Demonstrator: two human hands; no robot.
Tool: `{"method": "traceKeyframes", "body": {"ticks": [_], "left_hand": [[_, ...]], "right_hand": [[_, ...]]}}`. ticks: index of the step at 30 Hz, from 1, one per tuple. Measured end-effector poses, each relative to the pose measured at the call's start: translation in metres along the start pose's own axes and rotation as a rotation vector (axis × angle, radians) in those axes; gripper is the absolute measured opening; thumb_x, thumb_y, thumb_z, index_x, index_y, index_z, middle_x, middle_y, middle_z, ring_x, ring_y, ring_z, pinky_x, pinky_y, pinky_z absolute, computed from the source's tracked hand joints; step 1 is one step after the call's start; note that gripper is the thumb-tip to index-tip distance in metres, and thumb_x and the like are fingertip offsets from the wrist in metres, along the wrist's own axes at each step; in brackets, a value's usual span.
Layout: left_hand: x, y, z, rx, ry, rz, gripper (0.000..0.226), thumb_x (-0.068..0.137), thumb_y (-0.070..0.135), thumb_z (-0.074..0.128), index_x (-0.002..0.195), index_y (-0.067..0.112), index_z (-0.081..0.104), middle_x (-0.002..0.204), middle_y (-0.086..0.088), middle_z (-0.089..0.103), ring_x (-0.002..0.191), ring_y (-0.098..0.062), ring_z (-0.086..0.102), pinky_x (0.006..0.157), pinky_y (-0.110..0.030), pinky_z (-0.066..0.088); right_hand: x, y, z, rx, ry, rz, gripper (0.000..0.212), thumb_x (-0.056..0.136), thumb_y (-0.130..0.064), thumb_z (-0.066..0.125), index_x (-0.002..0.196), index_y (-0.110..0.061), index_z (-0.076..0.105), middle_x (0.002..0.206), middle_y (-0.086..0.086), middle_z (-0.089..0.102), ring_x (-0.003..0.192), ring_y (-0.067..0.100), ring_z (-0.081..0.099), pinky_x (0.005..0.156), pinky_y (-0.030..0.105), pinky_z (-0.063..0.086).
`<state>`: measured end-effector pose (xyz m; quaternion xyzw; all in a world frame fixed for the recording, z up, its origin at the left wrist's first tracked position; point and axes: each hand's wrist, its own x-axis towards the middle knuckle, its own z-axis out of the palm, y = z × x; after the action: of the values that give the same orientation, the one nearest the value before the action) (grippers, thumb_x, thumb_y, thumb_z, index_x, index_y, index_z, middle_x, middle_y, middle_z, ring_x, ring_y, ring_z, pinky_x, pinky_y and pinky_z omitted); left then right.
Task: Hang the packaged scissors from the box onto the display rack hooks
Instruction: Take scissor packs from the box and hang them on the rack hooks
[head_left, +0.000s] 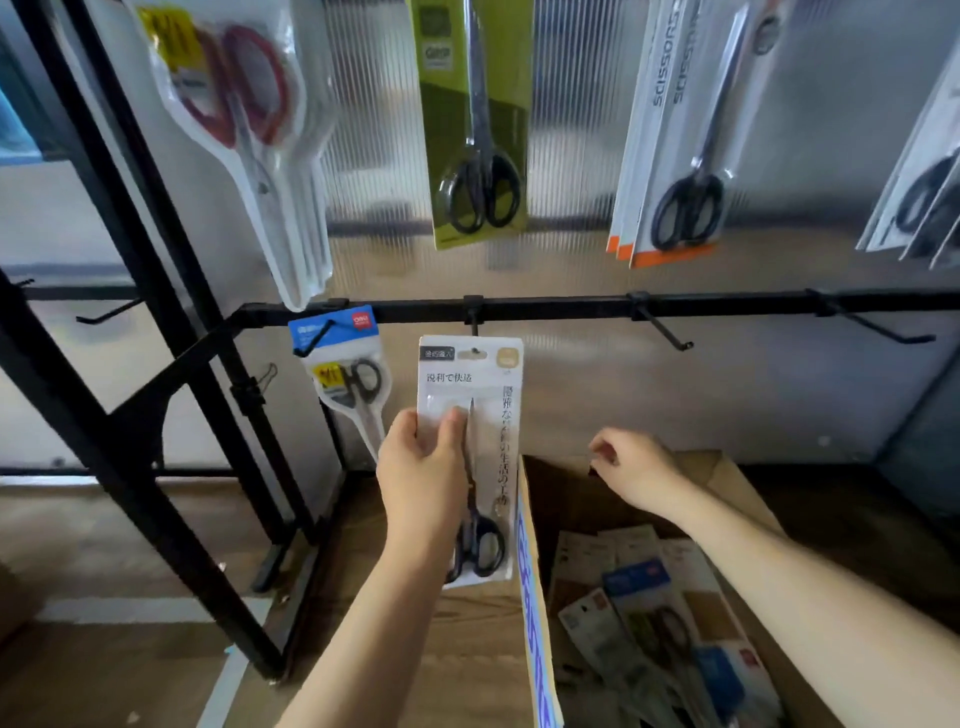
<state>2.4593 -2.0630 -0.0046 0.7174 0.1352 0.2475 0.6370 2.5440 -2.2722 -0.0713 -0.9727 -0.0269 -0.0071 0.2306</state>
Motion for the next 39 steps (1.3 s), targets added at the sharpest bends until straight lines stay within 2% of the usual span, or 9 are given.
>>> {"method": "traceKeyframes", "body": {"ticks": [5,10,14,17,20,27,30,37,39], "left_hand": [[0.010,-0.006,0.006,-0.011,0.037,0.003,0.039,0.088,0.026,0.061,0.059,0.018,0.037,0.056,0.006,0.040,0.054,-0.011,0.037,0.056,-0.027,0.034],[0.024,-0.007,0.017,0.043,0.020,0.044,0.039,0.088,0.027,0.061,0.058,0.020,0.037,0.054,0.010,0.041,0.051,-0.006,0.037,0.052,-0.023,0.032],[0.030,-0.012,0.022,0.060,-0.063,0.082,0.036,0.091,0.028,0.061,0.061,0.021,0.042,0.055,0.011,0.045,0.043,0.003,0.043,0.044,-0.010,0.032],[0.028,-0.013,0.019,-0.004,-0.085,0.131,0.037,0.092,0.019,0.059,0.060,0.022,0.041,0.043,0.012,0.045,0.040,0.008,0.044,0.043,-0.006,0.033],[0.025,-0.016,0.014,0.017,-0.071,0.182,0.042,0.092,0.020,0.059,0.058,0.024,0.035,0.039,0.019,0.044,0.041,0.005,0.041,0.043,-0.008,0.031],[0.032,-0.022,0.014,0.125,-0.044,0.210,0.039,0.092,0.030,0.058,0.060,0.018,0.040,0.055,0.008,0.043,0.044,0.005,0.042,0.046,-0.009,0.034],[0.030,-0.024,0.012,0.146,-0.062,0.225,0.037,0.092,0.029,0.058,0.061,0.018,0.041,0.056,0.009,0.043,0.045,0.006,0.043,0.047,-0.009,0.034],[0.036,-0.018,0.002,0.185,-0.062,0.297,0.040,0.091,0.031,0.059,0.060,0.019,0.037,0.054,0.008,0.037,0.046,-0.001,0.036,0.050,-0.019,0.031],[0.037,-0.009,-0.001,0.166,-0.045,0.322,0.042,0.091,0.030,0.058,0.059,0.019,0.035,0.053,0.008,0.035,0.046,-0.002,0.034,0.049,-0.018,0.029]], "right_hand": [[-0.002,0.010,0.004,-0.045,-0.032,-0.039,0.017,0.093,-0.024,0.054,0.107,-0.021,0.062,0.106,-0.001,0.063,0.091,0.016,0.058,0.081,0.031,0.052],[-0.006,0.007,0.008,-0.111,-0.048,-0.067,0.016,0.094,-0.027,0.052,0.107,-0.025,0.061,0.108,-0.004,0.061,0.095,0.016,0.057,0.085,0.033,0.051],[-0.011,0.005,0.014,-0.110,-0.059,-0.101,0.019,0.094,-0.028,0.053,0.112,-0.026,0.059,0.111,-0.006,0.058,0.097,0.013,0.057,0.085,0.030,0.051],[-0.011,0.004,0.017,-0.091,-0.065,-0.122,0.020,0.094,-0.026,0.054,0.113,-0.024,0.059,0.113,-0.004,0.058,0.099,0.014,0.057,0.087,0.031,0.051],[-0.011,0.002,0.020,-0.085,-0.082,-0.133,0.023,0.094,-0.025,0.055,0.117,-0.023,0.058,0.117,-0.004,0.057,0.100,0.014,0.057,0.085,0.029,0.052],[-0.010,0.001,0.023,-0.126,-0.114,-0.149,0.025,0.096,-0.027,0.050,0.119,-0.023,0.056,0.121,-0.004,0.056,0.104,0.015,0.055,0.085,0.026,0.049],[-0.010,-0.001,0.024,-0.125,-0.133,-0.152,0.027,0.096,-0.028,0.050,0.121,-0.023,0.055,0.121,-0.003,0.055,0.103,0.015,0.056,0.087,0.030,0.051],[-0.011,-0.008,0.024,-0.156,-0.138,-0.163,0.027,0.096,-0.029,0.049,0.122,-0.022,0.055,0.120,-0.001,0.056,0.102,0.017,0.055,0.083,0.029,0.051],[-0.011,-0.010,0.025,-0.174,-0.142,-0.165,0.027,0.097,-0.028,0.047,0.122,-0.021,0.055,0.120,0.000,0.056,0.101,0.017,0.056,0.081,0.028,0.050]]}}
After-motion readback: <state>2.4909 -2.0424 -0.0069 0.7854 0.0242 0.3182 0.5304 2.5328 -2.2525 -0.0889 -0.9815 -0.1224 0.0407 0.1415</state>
